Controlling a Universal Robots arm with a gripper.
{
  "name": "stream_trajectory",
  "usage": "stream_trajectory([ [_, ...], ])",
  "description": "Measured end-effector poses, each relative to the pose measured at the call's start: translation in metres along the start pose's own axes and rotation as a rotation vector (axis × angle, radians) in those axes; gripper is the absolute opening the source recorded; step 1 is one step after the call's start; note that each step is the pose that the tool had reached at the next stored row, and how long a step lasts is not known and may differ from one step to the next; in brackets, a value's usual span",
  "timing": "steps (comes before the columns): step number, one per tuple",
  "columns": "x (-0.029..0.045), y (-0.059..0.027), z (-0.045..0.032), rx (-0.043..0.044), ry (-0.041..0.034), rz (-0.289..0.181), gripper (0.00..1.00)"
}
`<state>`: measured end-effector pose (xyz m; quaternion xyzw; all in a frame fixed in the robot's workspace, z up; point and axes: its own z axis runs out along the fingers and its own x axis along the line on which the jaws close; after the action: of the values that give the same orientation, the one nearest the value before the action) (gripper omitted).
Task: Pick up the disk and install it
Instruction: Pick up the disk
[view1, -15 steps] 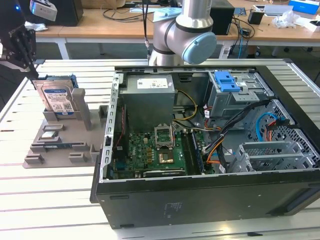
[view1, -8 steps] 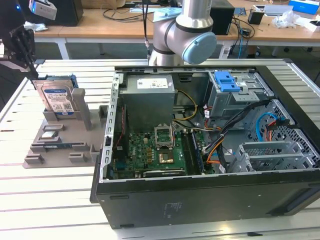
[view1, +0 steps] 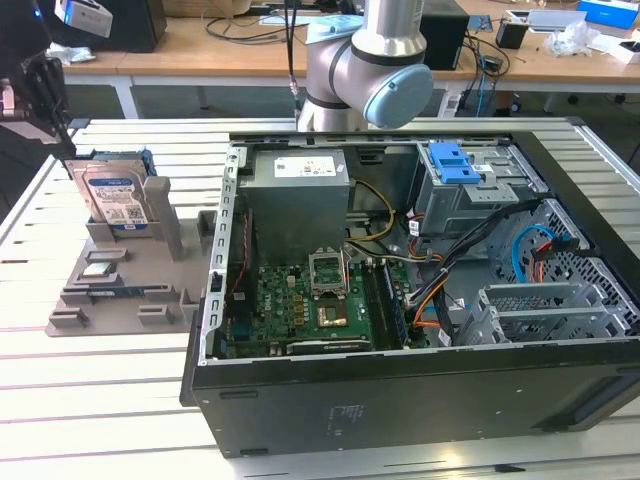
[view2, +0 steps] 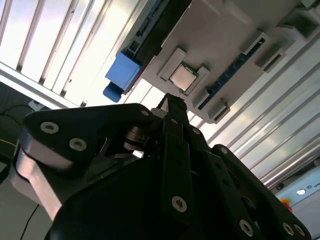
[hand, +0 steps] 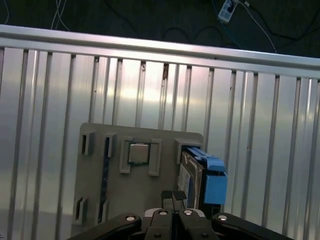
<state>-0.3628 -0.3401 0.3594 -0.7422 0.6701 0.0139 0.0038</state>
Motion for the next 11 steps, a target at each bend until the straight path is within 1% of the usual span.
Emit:
stream_trajectory([
  [2,0.0000,0.0000,0.0000,-0.0003,0.0003,-0.014,0.11],
  [4,0.0000,0.0000,0.0000,-0.0010,0.0005,-0.037,0.11],
  [11,0.0000,0.0000,0.0000,-0.0021,0.0011,-0.085,0.11],
])
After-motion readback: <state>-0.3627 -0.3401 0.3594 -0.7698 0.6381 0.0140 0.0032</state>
